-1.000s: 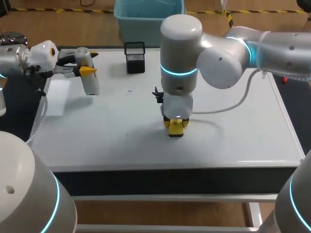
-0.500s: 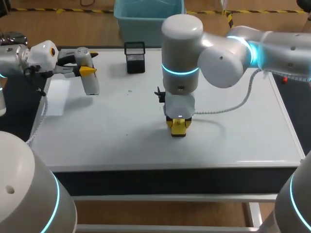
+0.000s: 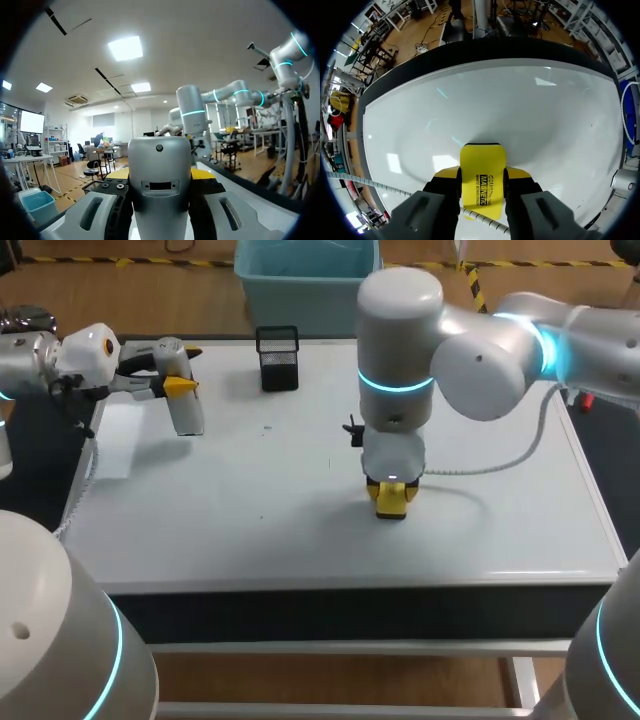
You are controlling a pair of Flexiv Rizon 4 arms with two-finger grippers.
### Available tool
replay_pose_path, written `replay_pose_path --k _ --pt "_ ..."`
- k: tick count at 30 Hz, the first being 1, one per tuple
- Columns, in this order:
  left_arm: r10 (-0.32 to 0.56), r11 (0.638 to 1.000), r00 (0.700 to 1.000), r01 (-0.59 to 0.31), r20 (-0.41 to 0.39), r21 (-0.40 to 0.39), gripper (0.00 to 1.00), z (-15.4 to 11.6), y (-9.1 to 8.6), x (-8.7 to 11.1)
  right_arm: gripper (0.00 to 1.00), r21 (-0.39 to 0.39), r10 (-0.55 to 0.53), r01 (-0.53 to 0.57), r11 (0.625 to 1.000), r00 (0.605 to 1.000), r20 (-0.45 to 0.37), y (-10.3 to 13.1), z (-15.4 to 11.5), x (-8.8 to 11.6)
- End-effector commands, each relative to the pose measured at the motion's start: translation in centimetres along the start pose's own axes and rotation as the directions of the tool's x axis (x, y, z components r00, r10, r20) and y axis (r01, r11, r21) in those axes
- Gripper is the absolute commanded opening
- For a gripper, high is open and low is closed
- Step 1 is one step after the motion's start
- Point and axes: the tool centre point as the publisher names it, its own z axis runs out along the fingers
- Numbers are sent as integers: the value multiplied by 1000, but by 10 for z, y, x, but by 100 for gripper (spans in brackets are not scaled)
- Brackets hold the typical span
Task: Pick up the inspection probe, press it on each red-marked spot on the whiteboard one by one, put down the probe, pick up the eraser, and wipe off all the red marks.
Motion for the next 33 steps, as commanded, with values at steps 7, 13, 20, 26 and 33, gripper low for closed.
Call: replay_pose_path --k 7,13,20,26,33 --pt "0 1000 1000 0 -1 -1 0 0 -1 0 0 8 37 -37 999 999 16 -5 -1 29" --pt "0 1000 1000 0 -1 -1 0 0 -1 0 0 14 57 -57 998 998 18 -9 -5 41" --pt "0 1000 1000 0 -1 -1 0 0 -1 0 0 36 63 -65 997 997 35 -12 -23 58" --pt "0 1000 1000 0 -1 -1 0 0 -1 0 0 61 66 -69 996 996 55 -13 -38 66" --pt "0 1000 1000 0 -1 -1 0 0 -1 0 0 61 66 -70 996 996 59 -13 -40 67"
